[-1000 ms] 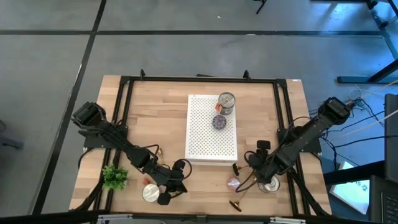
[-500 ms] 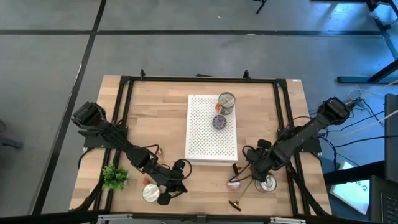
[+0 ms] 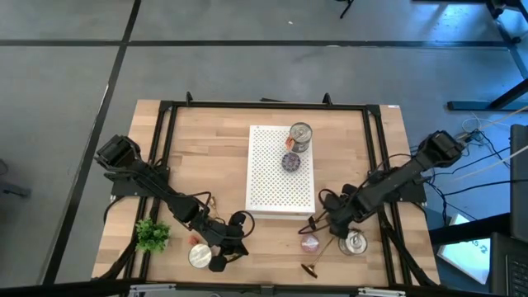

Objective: Pick & Place candle stick holders
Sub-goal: Put the top gold candle holder on the shelf

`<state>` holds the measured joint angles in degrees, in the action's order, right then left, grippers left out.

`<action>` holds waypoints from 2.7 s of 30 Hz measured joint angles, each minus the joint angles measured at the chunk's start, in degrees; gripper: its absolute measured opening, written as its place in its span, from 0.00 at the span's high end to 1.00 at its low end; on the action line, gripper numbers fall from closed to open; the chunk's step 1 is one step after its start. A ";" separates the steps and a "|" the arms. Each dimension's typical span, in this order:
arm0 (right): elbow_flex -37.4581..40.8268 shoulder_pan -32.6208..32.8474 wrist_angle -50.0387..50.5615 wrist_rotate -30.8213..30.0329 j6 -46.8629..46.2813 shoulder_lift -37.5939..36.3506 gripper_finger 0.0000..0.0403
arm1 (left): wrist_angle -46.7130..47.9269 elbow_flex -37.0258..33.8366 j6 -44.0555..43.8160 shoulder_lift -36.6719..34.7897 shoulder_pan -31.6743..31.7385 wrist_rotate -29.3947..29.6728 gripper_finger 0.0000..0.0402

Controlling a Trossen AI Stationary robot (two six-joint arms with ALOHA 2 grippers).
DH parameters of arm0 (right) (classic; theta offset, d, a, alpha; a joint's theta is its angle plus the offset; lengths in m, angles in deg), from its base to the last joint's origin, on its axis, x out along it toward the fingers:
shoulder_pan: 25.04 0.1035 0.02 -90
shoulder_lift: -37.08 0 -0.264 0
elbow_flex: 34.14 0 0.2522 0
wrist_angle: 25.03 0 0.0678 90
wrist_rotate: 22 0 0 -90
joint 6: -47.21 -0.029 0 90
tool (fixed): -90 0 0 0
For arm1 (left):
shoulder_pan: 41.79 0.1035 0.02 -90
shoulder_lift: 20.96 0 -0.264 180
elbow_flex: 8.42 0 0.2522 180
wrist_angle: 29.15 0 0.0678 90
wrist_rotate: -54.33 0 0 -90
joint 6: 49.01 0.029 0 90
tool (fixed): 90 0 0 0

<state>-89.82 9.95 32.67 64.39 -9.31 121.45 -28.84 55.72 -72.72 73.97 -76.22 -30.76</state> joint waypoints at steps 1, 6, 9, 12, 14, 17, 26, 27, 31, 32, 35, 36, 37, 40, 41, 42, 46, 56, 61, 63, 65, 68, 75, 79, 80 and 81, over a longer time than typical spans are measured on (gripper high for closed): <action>0.00 -0.20 0.03 0.50 0.20 0.77 0.51 | 0.00 0.00 0.00 0.00 -0.02 0.00 0.99; 0.00 -0.29 0.48 0.90 1.67 3.37 0.51 | 0.00 0.00 0.01 0.00 0.00 0.02 0.99; -0.02 -0.18 0.48 1.04 1.69 3.72 0.51 | 0.00 0.00 0.02 0.00 0.00 0.15 0.99; -0.02 -0.11 0.42 0.93 1.65 3.72 0.52 | -0.02 0.00 0.02 0.00 0.00 0.17 0.99; -0.02 -0.08 0.33 0.95 1.68 3.72 0.56 | -0.02 0.00 0.07 0.00 0.00 0.17 0.99; -0.02 -0.07 -0.09 1.06 1.72 3.74 0.64 | -0.02 0.00 0.39 0.00 0.00 0.20 0.99; -0.02 -0.07 -0.51 2.85 1.96 3.79 0.95 | -0.02 0.00 0.46 0.00 0.00 0.20 0.99; -0.04 -0.09 -0.66 3.02 2.02 3.79 0.96 | -0.02 0.00 0.46 0.00 0.00 0.20 0.99; -0.04 -0.07 -0.81 3.76 2.02 3.79 0.96 | -0.02 0.00 0.46 0.00 -0.01 0.20 0.99; -0.04 -0.08 -0.81 4.04 2.01 3.79 0.96 | -0.02 0.00 0.46 0.00 -0.01 0.20 0.99; -0.16 -0.07 -0.61 5.51 1.42 3.68 0.96 | -0.02 0.00 0.46 0.00 -0.01 0.20 0.99; -0.52 -0.01 0.00 6.13 1.32 3.68 0.96 | -0.02 0.00 0.46 0.00 -0.02 0.20 0.99; -1.15 0.04 0.91 6.46 1.26 3.68 0.96 | -0.02 0.00 0.46 0.00 0.00 0.20 0.99; -3.77 0.00 4.24 5.73 0.58 3.68 0.96 | -0.02 0.00 0.46 0.00 -0.01 0.20 0.99; -4.80 -0.02 5.67 4.84 -0.02 3.68 0.96 | -0.02 0.00 0.46 0.00 0.00 0.20 0.99; -5.97 -0.01 7.30 3.78 -0.60 3.68 0.96 | -0.02 0.00 0.46 0.00 -0.01 0.20 0.99; -11.38 -0.01 14.75 0.92 -3.51 3.68 0.96 | -0.02 0.00 0.46 0.00 0.00 0.20 0.99; -24.34 -0.01 43.40 -5.17 -18.18 3.59 0.96 | -0.02 0.00 0.46 0.00 -0.02 0.20 0.99; -26.66 -0.01 45.70 -11.08 -20.68 2.93 0.96 | -0.03 0.00 0.46 0.00 -0.01 0.20 0.99; -27.53 -0.01 46.13 -13.93 -20.86 2.63 0.96 | -0.02 0.00 0.46 0.00 -0.02 0.23 0.99; -28.08 -0.01 46.02 -16.61 -20.84 2.82 0.96 | -0.04 0.00 0.46 0.00 -0.02 0.25 0.99; -29.79 0.40 46.10 -21.92 -19.50 2.78 0.96 | -0.02 0.00 0.46 0.00 0.00 0.59 0.99; -35.45 2.81 46.06 -36.38 -17.21 2.78 0.96 | -0.04 0.00 0.48 0.00 -0.02 0.63 0.99; -39.23 5.61 43.95 -44.84 -14.02 2.78 0.96 | -1.00 0.00 1.78 0.00 -0.02 0.63 0.99; -40.12 6.32 42.56 -46.68 -12.36 2.78 0.96 | -2.54 -0.04 2.71 0.00 -0.01 0.64 0.99; -41.02 7.09 40.83 -48.28 -10.39 2.78 0.96 | -4.58 -0.04 3.85 0.00 -0.02 0.63 0.99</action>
<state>-130.84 17.04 73.50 16.12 -19.70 124.23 -33.42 55.67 -68.86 73.97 -76.25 -30.13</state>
